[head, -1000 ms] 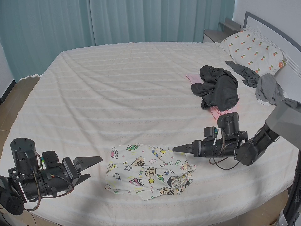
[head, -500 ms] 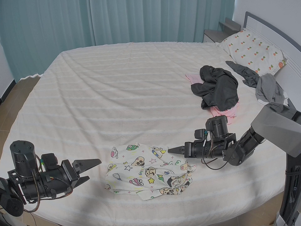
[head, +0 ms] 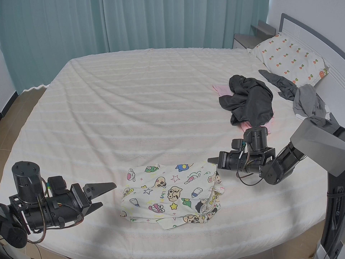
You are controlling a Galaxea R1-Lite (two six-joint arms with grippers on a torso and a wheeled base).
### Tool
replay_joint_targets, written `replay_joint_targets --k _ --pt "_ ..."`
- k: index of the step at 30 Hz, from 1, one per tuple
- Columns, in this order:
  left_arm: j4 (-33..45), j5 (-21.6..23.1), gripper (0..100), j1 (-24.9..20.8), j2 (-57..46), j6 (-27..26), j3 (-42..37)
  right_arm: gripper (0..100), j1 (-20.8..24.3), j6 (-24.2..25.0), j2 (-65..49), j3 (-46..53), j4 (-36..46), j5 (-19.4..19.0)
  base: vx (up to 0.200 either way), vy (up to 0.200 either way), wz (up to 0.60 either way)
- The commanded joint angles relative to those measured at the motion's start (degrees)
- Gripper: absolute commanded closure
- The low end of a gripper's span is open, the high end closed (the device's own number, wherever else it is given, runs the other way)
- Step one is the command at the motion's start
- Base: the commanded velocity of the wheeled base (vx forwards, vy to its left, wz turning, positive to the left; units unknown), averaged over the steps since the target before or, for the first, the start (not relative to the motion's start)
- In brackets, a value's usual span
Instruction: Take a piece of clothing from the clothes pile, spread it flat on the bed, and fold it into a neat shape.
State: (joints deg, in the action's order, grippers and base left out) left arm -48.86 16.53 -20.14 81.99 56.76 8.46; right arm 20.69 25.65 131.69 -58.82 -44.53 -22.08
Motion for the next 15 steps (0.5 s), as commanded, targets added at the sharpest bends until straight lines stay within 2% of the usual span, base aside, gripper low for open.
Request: replay_joint_targets --k 1,14,15 --pt "0.0 0.0 0 0.0 0.4 0.0 0.0 100 -1.5 1.5 1.7 -0.8 -1.8 0.9 0.0 0.0 0.0" --pt "0.0 0.0 0 0.1 0.4 0.0 -0.1 100 -2.1 2.6 5.4 -5.3 -1.3 3.6 0.0 0.0 0.0" --pt "0.0 0.0 0 0.1 0.4 0.0 -0.1 0 -2.1 2.7 5.2 -4.8 -1.3 3.6 0.0 0.0 0.0"
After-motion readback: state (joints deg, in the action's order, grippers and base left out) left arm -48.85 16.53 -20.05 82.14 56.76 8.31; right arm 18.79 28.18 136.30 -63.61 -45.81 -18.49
